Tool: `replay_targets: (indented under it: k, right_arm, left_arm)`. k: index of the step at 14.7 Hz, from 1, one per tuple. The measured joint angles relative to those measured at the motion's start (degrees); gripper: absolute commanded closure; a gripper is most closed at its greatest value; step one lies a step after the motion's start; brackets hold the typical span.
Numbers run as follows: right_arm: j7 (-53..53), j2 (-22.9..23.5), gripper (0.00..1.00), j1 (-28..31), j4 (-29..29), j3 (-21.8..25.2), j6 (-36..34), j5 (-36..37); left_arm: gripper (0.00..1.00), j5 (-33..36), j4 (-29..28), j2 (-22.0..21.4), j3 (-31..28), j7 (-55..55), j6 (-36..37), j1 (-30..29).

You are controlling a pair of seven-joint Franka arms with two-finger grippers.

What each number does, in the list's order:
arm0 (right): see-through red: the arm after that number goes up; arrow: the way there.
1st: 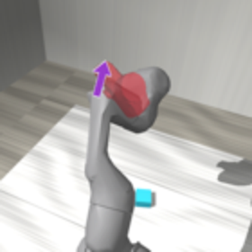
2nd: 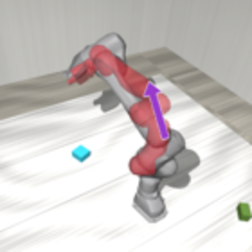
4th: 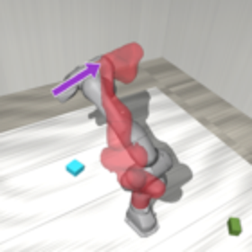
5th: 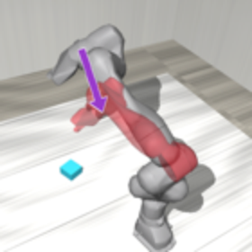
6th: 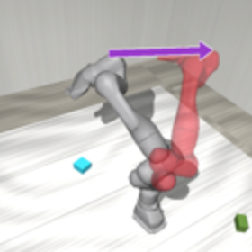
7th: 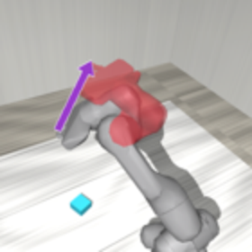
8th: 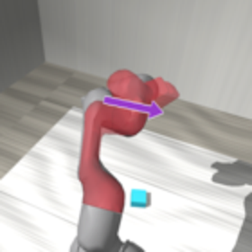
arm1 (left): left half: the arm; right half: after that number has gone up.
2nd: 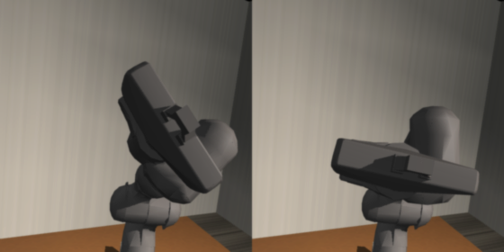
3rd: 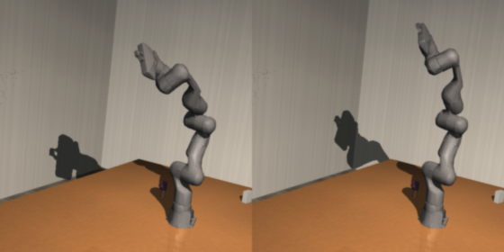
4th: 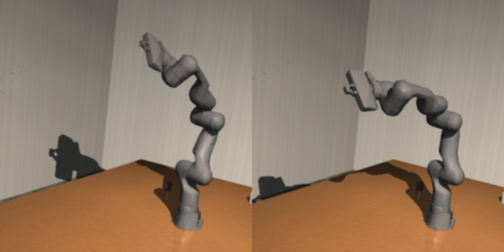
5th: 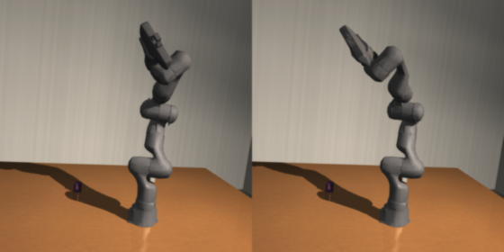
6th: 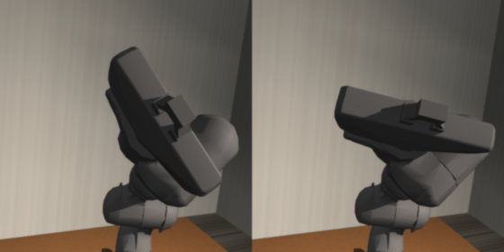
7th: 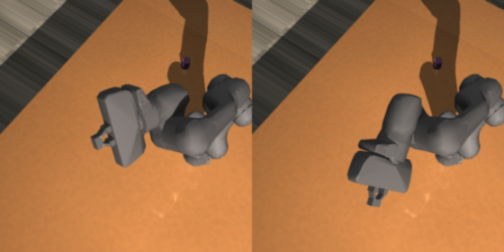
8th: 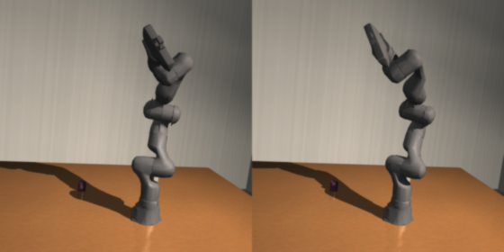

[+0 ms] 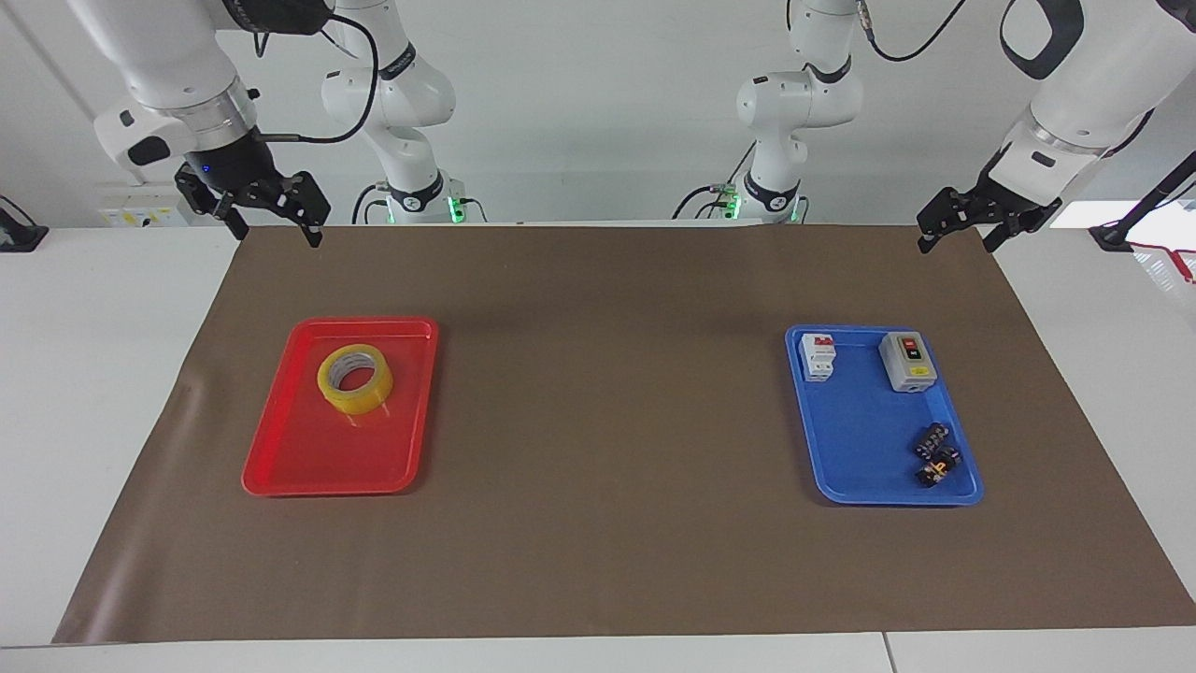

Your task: Place and move tape with both arms

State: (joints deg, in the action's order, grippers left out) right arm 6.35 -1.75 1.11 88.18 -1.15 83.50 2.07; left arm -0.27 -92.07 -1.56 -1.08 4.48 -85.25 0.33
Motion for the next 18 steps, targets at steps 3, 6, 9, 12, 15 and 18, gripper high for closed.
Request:
replay_targets:
  k: [3,6,9,12,15,18]
  right_arm:
    - [-1.45,0.0,0.0,0.0,-0.43,0.01,-0.19,0.01]
    - [-4.82,0.11,0.0,0.0,-0.43,0.0,-0.19,0.01]
    - [-7.12,0.19,0.0,0.0,-0.43,0.0,-0.19,0.02]
    - [-7.18,0.23,0.0,0.0,-0.43,0.0,-0.19,0.02]
    - [-7.18,0.27,0.0,0.0,-0.42,0.0,-0.15,0.02]
    - [-7.0,0.34,0.0,0.0,-0.42,0.01,-0.09,0.02]
  left_arm:
    - [0.0,0.0,0.0,0.0,0.0,0.0,0.0,0.0]
    - [0.0,0.0,0.0,0.0,0.0,0.0,0.0,0.0]
    - [0.0,0.0,0.0,0.0,0.0,0.0,0.0,0.0]
    - [0.0,0.0,0.0,0.0,0.0,0.0,0.0,0.0]
    - [0.0,0.0,0.0,0.0,0.0,0.0,0.0,0.0]
    - [0.0,0.0,0.0,0.0,0.0,0.0,0.0,0.0]
